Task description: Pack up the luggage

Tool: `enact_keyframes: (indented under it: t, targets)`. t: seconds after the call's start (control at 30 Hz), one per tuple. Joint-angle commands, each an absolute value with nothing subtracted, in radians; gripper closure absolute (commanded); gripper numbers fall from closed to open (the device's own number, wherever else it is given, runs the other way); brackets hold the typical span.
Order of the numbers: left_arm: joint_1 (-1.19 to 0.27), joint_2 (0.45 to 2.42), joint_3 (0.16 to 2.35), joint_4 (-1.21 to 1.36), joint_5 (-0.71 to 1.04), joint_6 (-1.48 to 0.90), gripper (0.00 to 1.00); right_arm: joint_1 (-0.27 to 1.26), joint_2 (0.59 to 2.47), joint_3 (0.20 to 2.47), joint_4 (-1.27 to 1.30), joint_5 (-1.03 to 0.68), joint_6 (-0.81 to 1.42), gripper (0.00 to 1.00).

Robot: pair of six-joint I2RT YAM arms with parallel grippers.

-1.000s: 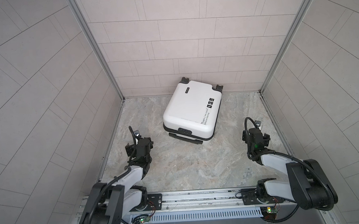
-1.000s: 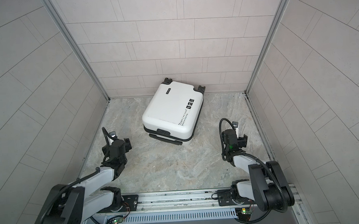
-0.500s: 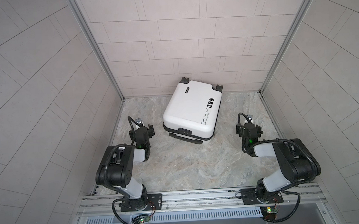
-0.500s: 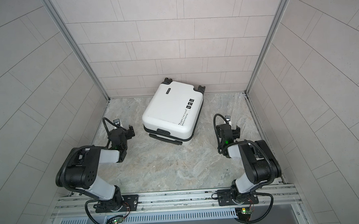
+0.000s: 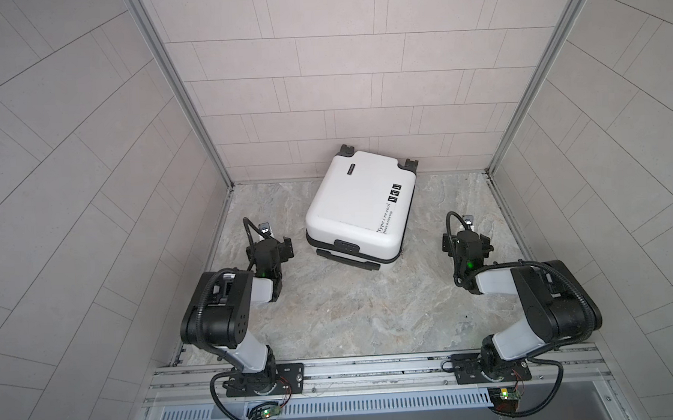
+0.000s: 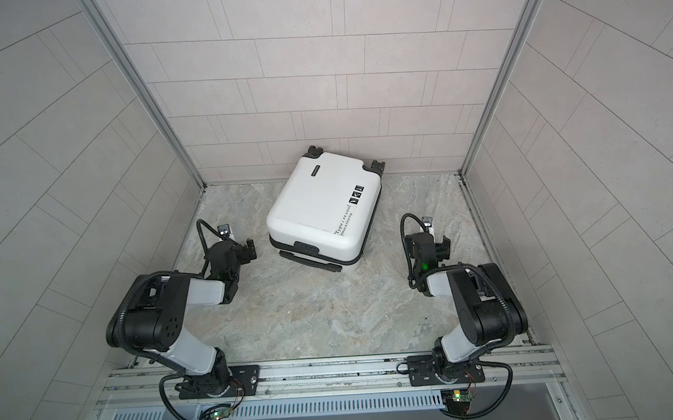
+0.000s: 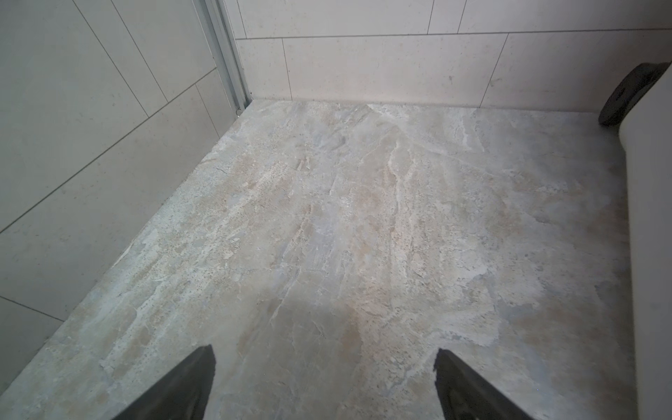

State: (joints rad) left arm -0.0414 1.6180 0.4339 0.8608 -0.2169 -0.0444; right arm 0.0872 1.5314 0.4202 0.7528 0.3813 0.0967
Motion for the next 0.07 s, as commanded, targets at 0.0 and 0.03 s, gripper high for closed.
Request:
enact_keyframes:
  t: [0.0, 0.03]
  targets:
    - [-0.039, 1.624, 0.453, 0.847, -0.216, -0.040, 0.00, 0.091, 1.516, 0.419, 0.756, 0.385, 0.084, 0.01]
    - [-0.039, 1.624, 0.448, 0.859, -0.216, -0.035, 0.00, 0.091, 1.516, 0.419, 0.756, 0.385, 0.084, 0.01]
